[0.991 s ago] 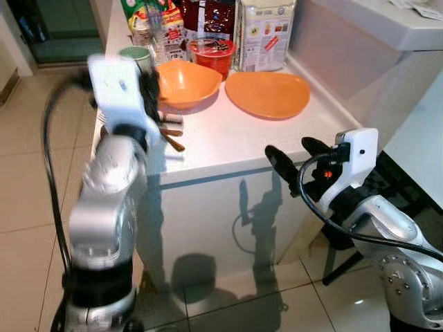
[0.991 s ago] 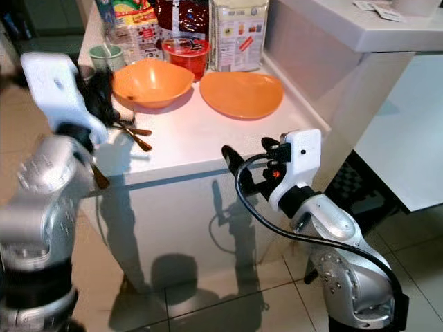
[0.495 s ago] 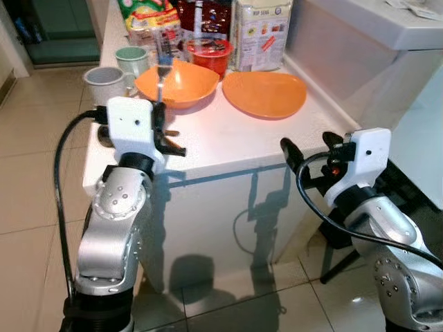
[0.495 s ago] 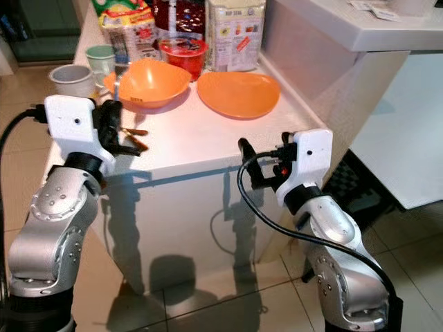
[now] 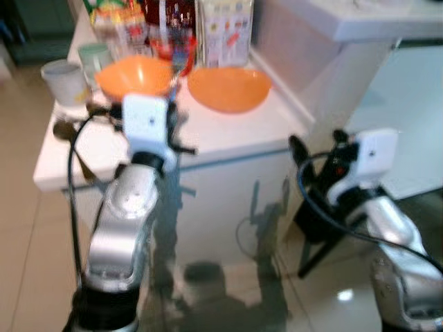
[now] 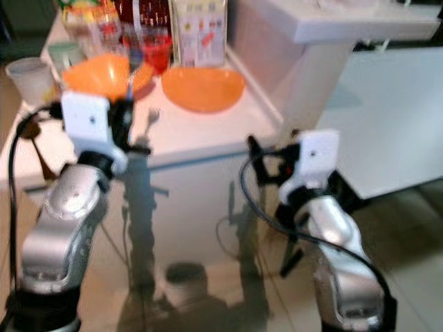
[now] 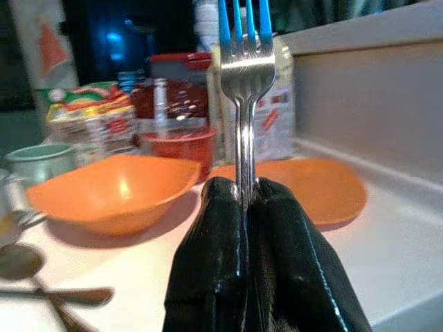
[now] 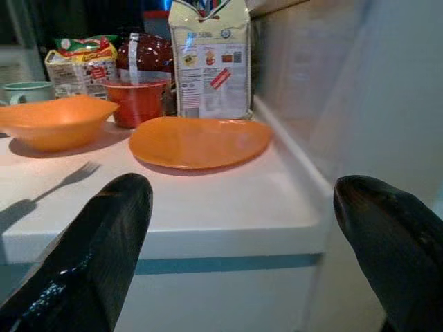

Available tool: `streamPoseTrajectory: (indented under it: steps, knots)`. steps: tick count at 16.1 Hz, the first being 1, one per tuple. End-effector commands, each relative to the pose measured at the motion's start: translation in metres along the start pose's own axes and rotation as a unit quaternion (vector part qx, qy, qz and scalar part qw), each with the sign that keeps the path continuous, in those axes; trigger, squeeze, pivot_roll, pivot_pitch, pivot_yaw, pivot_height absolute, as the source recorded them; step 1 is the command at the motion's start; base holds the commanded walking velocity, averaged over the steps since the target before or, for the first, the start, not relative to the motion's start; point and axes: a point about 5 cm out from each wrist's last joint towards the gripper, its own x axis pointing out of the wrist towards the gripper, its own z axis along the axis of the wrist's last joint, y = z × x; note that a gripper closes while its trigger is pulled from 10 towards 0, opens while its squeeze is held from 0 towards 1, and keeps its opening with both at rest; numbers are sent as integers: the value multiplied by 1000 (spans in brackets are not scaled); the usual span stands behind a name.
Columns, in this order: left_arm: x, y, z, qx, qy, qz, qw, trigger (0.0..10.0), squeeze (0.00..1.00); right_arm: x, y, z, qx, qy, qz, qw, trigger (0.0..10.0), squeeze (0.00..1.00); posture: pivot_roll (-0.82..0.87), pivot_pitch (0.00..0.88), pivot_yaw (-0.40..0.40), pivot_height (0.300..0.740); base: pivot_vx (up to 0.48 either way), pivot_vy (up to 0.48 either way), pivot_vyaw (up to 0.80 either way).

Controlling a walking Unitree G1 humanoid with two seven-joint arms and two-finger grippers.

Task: Setting the table

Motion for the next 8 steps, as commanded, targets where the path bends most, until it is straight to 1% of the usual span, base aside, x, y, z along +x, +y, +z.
streamPoseTrajectory:
  steps: [1, 3, 5, 6, 8]
  knots:
    - [4, -6, 0, -2, -2, -8, 1000, 10000, 0, 2, -7, 0, -4, 0, -12, 1000, 10000, 0, 2, 0, -11, 740, 0, -469, 0]
    - [6, -7, -4, 2, 4, -14, 1000, 10000, 0, 2, -10, -3, -5, 6, -15, 1000, 10000, 0, 3, 0, -15, 740, 0, -467, 0]
    - [2, -6, -7, 8, 9, -12, 1000, 10000, 0, -2, -14, -9, -2, 14, -19, 1000, 10000, 0, 16, 0, -24, 740, 0, -469, 0]
    - [0, -6, -8, 10, 9, -12, 1000, 10000, 0, -1, -14, -10, 0, 16, -23, 1000, 10000, 0, 16, 0, -23, 740, 0, -465, 0]
    - [2, -8, -10, 8, 10, -14, 1000, 10000, 0, 4, -13, -9, 3, 11, -25, 1000, 10000, 0, 12, 0, -19, 740, 0, -469, 0]
